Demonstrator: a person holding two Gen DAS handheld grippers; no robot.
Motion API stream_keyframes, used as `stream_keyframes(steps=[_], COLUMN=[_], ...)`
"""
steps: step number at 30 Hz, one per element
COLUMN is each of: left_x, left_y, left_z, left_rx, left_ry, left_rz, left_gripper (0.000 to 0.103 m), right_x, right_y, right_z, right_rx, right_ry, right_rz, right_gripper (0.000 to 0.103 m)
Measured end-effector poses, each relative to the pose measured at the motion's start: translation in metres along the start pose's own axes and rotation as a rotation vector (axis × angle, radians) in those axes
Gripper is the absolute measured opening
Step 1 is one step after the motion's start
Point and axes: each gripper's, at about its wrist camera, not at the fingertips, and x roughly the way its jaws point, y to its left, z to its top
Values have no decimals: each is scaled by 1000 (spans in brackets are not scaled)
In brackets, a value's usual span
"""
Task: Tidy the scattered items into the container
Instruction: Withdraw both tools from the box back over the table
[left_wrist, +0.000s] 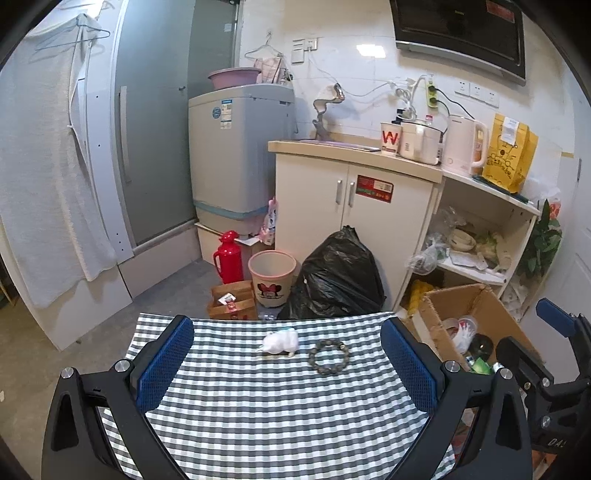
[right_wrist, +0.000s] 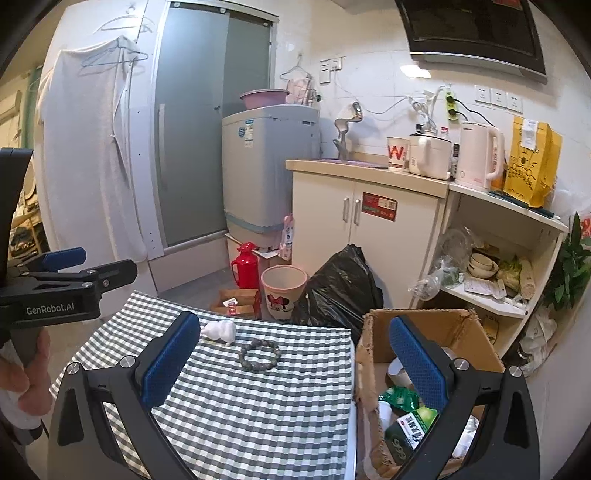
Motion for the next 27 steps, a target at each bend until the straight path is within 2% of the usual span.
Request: stream_keyframes(steps=[10, 27], left_x=[28, 112], left_y=[17, 29], left_z=[-4, -24], left_rx=[-17, -22], left_ry=[43, 176], left_rz=[-9, -33], left_gripper=[103, 103], right_x=[32, 113], right_y=[20, 32], right_z=[-8, -38], right_rx=[-20, -37], right_ry=[45, 189], right_rz=[27, 65], right_gripper=[103, 103])
